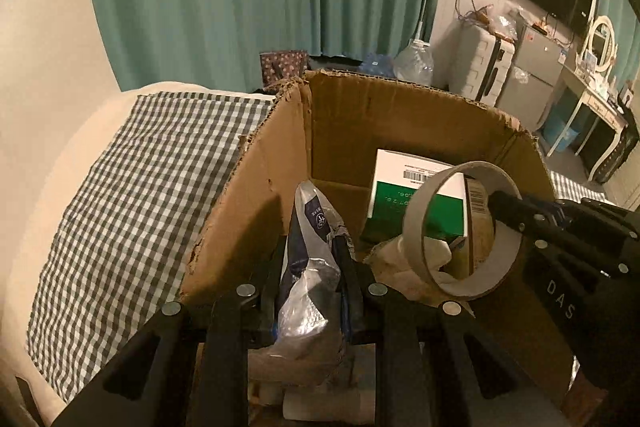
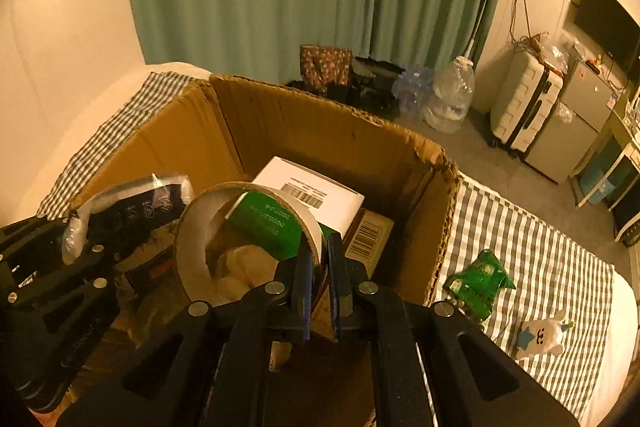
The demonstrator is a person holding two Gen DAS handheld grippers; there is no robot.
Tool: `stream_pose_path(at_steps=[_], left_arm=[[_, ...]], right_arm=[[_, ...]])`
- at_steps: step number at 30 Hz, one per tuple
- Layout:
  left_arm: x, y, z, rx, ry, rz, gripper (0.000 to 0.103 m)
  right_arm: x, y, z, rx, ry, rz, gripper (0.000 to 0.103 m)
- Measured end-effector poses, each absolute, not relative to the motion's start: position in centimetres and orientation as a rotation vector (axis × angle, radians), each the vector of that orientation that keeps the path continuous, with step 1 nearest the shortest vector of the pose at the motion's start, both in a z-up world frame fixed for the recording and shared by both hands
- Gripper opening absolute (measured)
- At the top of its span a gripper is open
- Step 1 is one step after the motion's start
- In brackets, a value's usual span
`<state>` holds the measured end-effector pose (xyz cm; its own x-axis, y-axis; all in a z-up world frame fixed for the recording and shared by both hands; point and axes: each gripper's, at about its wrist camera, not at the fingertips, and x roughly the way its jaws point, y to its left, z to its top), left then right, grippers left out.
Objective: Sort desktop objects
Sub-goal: 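Open both grippers to drop the bag and ring band inside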
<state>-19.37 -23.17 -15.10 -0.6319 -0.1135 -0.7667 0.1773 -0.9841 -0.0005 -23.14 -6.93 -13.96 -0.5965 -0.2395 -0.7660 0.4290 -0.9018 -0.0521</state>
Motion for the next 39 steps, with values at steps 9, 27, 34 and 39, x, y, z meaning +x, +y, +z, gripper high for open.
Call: stream_pose_path(at_steps=[9, 27, 34, 39], left_arm=[[-18.8, -23.0, -14.0, 1.196, 0.095, -2.732, 0.05], [-16.0, -23.0, -9.1, 0.902, 0.119, -2.753, 0.079], [-16.2, -24.1, -9.4, 0.886, 0.185, -2.73, 0.079], [-16.1, -23.9, -9.4, 0.88, 0.159, -2.729, 0.079]], right_arm=[[-21.9, -6.3, -12.7, 1.054, 0.275, -2.535, 0.04], [-18.5, -5.5, -8.4, 0.938, 0.279, -2.511, 0.069], [-18.4, -6.0, -9.1, 1.031, 0.434, -2.477, 0.081], [-19.0, -5.9, -10.6, 1.163, 0.472, -2.4, 0.089]])
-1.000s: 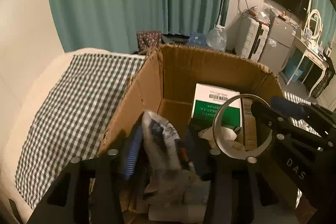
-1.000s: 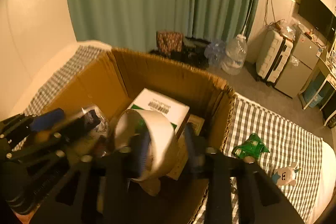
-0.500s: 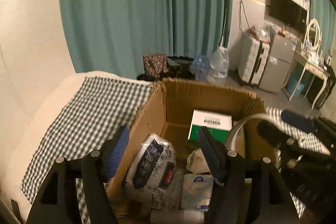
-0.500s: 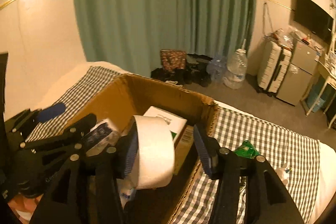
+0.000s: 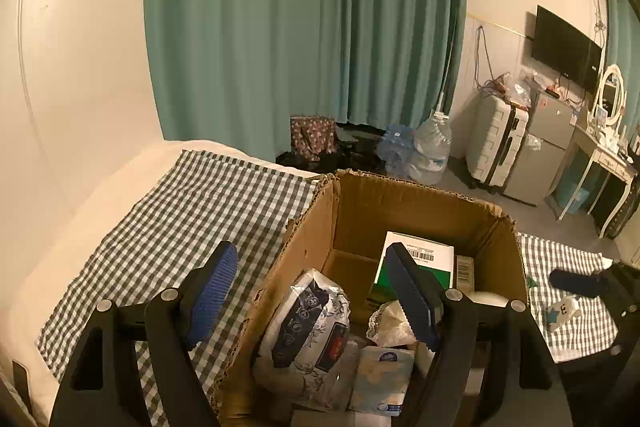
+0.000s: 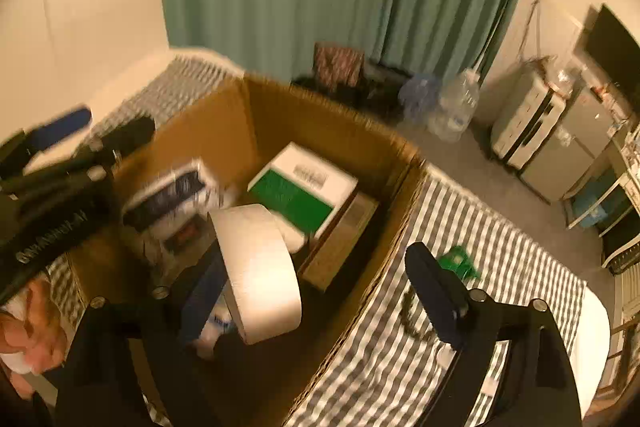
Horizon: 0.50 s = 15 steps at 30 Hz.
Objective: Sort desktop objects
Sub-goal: 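Open both grippers to drop the bag and ring band inside, then withdraw both grippers from the box toward the bead bracelet and figurine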
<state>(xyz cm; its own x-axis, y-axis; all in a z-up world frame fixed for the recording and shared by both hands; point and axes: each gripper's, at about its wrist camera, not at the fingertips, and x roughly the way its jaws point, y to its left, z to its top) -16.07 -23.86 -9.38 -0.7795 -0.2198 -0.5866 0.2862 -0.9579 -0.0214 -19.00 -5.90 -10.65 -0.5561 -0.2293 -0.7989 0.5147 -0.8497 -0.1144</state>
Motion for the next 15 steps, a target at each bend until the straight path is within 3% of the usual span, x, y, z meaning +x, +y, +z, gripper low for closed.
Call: stream_pose_path(at_steps=[15], left_arm=[[-15.9, -23.4, -9.1, 0.871, 0.155, -2.743, 0.079]], right_arm=[[-19.8, -6.4, -13.5, 1.444, 0.499, -2.222, 0.091]])
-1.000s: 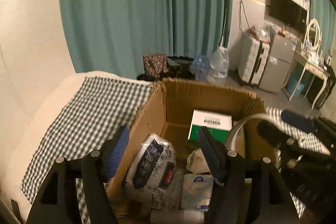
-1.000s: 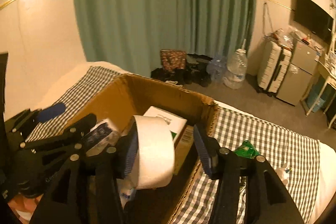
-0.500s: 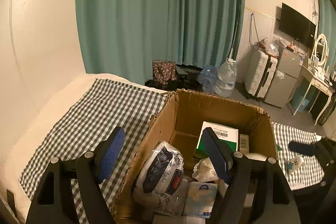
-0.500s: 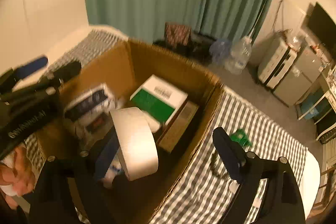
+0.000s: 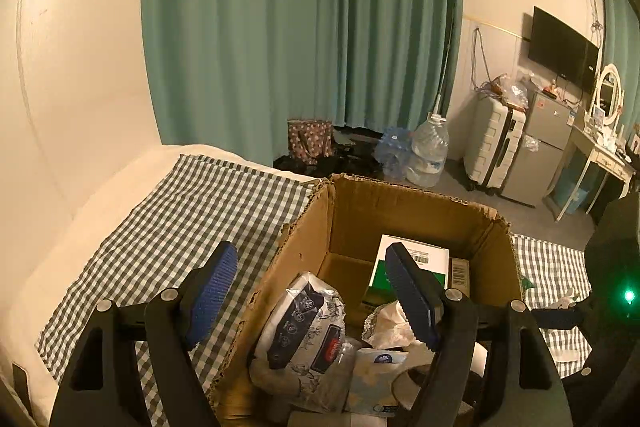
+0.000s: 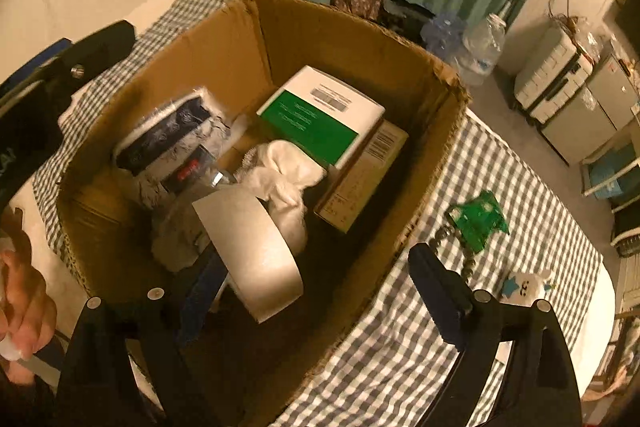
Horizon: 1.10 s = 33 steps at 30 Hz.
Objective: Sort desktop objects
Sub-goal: 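Withdraw both grippers from the box toward the bead bracelet and figurine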
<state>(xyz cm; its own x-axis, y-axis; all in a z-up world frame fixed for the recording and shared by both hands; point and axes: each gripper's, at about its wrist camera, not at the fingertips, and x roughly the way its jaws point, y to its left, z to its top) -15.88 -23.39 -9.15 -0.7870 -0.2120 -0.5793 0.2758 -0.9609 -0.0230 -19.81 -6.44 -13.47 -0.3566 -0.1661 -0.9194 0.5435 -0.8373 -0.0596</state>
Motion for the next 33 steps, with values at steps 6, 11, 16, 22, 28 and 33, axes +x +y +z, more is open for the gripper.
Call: stream_pose_path(at_steps=[6, 11, 16, 22, 28, 33], left_arm=[[-15.9, -23.2, -9.1, 0.867, 0.161, -2.746, 0.079], [-15.7, -23.3, -9.0, 0.852, 0.184, -2.75, 0.079], [-15.6, -22.9, -8.8, 0.844, 0.175, -2.754, 0.079], [-15.6, -21.7, -8.2, 0.829, 0.155, -2.772, 0.079], [-14.8, -19.2, -6.5, 0.767, 0.11, -2.824, 0.079], [-13.9, -16.9, -5.2, 0.705, 0.11, -2.864, 0.084]], right_arm=[[-20.6, -5.9, -14.3, 1.592, 0.361, -1.989, 0.096], [-21.6, -3.2, -13.7, 1.614, 0.047, -1.93, 0.096], [-21.4, -1.5, -12.3, 1.55, 0.051, -2.088, 0.096], [-19.8, 0.6, -8.7, 1.341, 0.098, -2.288, 0.096], [-17.2, 3.6, -4.5, 1.021, 0.174, -2.554, 0.096], [-15.6, 7.2, -2.0, 0.851, 0.179, -2.715, 0.098]])
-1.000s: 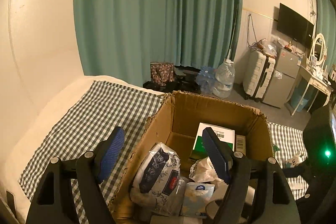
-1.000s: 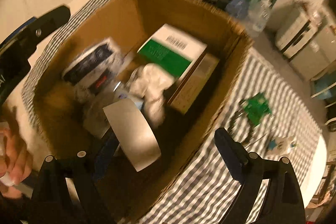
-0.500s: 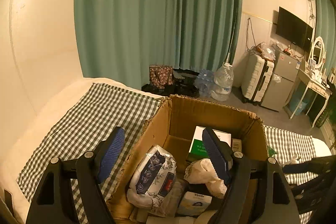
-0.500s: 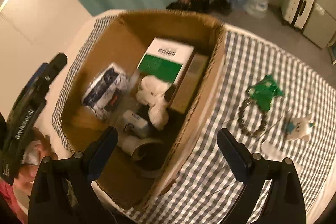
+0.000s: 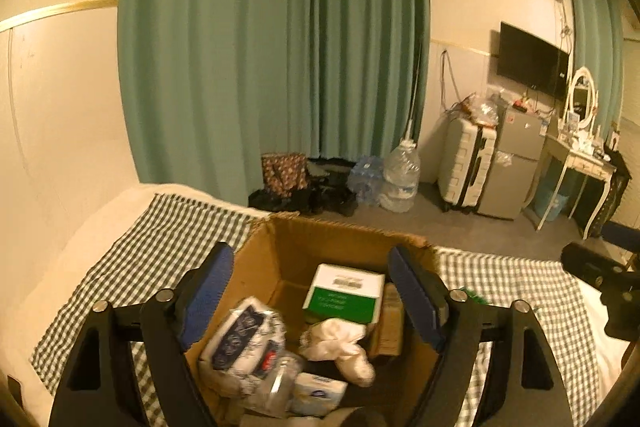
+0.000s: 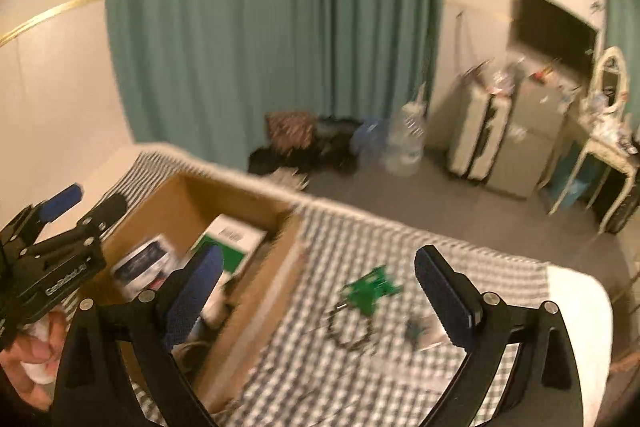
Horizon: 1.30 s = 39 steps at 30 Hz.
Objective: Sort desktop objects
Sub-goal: 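Withdraw both grippers from the box toward the bead bracelet and figurine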
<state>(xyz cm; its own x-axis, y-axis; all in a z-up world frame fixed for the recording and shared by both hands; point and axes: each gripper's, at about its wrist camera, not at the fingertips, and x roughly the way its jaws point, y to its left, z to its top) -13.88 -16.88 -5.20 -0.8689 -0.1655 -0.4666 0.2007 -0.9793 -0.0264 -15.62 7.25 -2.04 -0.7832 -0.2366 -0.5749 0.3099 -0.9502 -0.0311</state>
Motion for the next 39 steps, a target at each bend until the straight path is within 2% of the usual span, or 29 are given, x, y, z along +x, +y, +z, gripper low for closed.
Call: stream_pose_path(at_steps=[6, 8, 10, 11, 20, 28, 33, 37, 39], left_arm=[[-13.3, -13.1, -4.4, 0.64, 0.134, -2.921, 0.088], [-13.1, -11.3, -4.3, 0.605, 0.112, -2.947, 0.094], [-12.9, -9.7, -4.1, 0.571, 0.094, -2.974, 0.103], [-12.9, -8.9, -4.1, 0.553, 0.086, -2.987, 0.103], [-13.5, -2.7, -5.1, 0.57, -0.067, -3.072, 0.103], [-14.7, 1.2, -7.1, 0.629, -0.122, -3.112, 0.103], [-15.7, 3.5, -9.9, 0.699, -0.22, -3.112, 0.103], [-16.9, 4.1, -11.8, 0.789, -0.204, -3.082, 0.103], [-17.6, 3.9, -12.5, 0.836, -0.139, -3.079, 0.102]], right_arm=[[-13.0, 11.3, -0.1, 0.647, 0.341, -2.917, 0.102], [-11.9, 12.5, 0.5, 0.558, 0.408, -2.983, 0.103], [-11.0, 13.7, 0.8, 0.481, 0.455, -3.019, 0.103], [-10.7, 14.4, 0.9, 0.453, 0.453, -3.016, 0.103], [-9.7, 21.2, 0.4, 0.382, 0.261, -3.029, 0.103], [-11.3, 25.6, -1.8, 0.49, 0.108, -3.031, 0.103], [-12.9, 27.2, -4.4, 0.582, 0.039, -3.017, 0.103], [-14.5, 27.5, -6.6, 0.646, 0.022, -2.983, 0.103], [-15.2, 27.5, -7.9, 0.666, -0.002, -2.964, 0.103]])
